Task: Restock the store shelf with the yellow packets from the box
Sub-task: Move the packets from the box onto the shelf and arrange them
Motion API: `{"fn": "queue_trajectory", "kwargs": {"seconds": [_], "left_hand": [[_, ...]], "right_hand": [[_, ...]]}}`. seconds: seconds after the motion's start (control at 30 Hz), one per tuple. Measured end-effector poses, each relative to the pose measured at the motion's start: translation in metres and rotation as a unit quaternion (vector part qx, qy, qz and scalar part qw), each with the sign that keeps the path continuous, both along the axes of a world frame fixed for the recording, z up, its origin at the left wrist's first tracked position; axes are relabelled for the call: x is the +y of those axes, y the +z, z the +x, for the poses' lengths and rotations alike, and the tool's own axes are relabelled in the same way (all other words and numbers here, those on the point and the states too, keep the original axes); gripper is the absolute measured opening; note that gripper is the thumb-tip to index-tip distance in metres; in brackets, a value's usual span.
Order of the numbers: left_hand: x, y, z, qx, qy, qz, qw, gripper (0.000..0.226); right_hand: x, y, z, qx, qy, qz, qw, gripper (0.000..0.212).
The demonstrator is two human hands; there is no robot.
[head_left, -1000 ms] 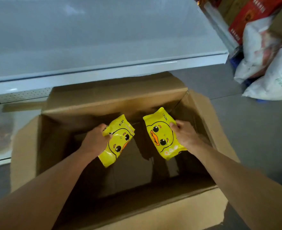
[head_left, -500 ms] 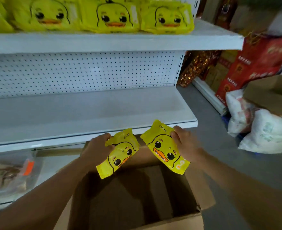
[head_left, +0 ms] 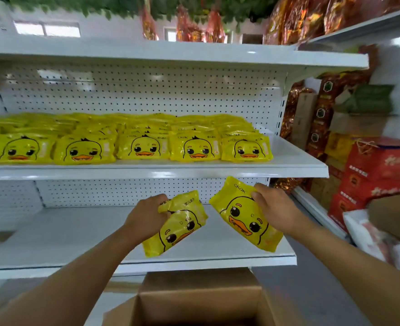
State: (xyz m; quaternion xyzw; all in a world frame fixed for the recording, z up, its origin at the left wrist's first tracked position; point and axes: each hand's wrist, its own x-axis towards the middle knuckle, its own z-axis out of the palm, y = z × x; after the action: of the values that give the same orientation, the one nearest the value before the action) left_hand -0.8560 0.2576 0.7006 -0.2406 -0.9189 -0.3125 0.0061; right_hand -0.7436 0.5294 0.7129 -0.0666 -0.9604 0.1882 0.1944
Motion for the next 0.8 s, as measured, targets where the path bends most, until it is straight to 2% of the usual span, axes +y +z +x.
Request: {"fn": "queue_trajectory", "kwargs": {"seconds": [0.1, 0.23, 0.33, 0.4, 0.43, 0.57, 0.67, 0.8], "left_hand": [[-0.007, 0.019, -0.008, 0.011, -0.001, 0.018, 1.000, 0.019], [-0.019, 0.038, -0.023, 0.030, 0.001, 0.017, 0.999, 0.010], [-0.028, 0.054, -0.039, 0.045, 0.002, 0.015, 0.999, 0.027], [-0.032, 0.067, -0.053, 0.055, 0.002, 0.011, 0.998, 0.037], [-0.033, 0.073, -0.061, 0.063, 0.003, 0.006, 0.998, 0.039], [-0.034, 0.099, -0.097, 0.083, 0.028, -0.009, 0.996, 0.046], [-0.033, 0.111, -0.130, 0.090, 0.017, -0.034, 0.995, 0.050], [-0.026, 0.125, -0.166, 0.100, 0.007, -0.068, 0.993, 0.045]], "right_hand": [[-0.004, 0.021, -0.010, 0.008, -0.001, 0.021, 1.000, 0.031], [-0.011, 0.044, -0.026, 0.025, 0.009, 0.019, 0.999, 0.014], [-0.018, 0.056, -0.042, 0.030, 0.006, 0.015, 0.999, 0.020], [-0.023, 0.063, -0.053, 0.032, 0.009, 0.024, 0.999, 0.016], [-0.026, 0.065, -0.058, 0.036, 0.010, 0.028, 0.999, 0.014], [-0.032, 0.071, -0.081, 0.046, -0.009, 0.035, 0.998, 0.027], [-0.036, 0.074, -0.096, 0.056, -0.017, 0.029, 0.998, 0.018], [-0.036, 0.080, -0.115, 0.072, -0.017, 0.044, 0.996, 0.013]]}}
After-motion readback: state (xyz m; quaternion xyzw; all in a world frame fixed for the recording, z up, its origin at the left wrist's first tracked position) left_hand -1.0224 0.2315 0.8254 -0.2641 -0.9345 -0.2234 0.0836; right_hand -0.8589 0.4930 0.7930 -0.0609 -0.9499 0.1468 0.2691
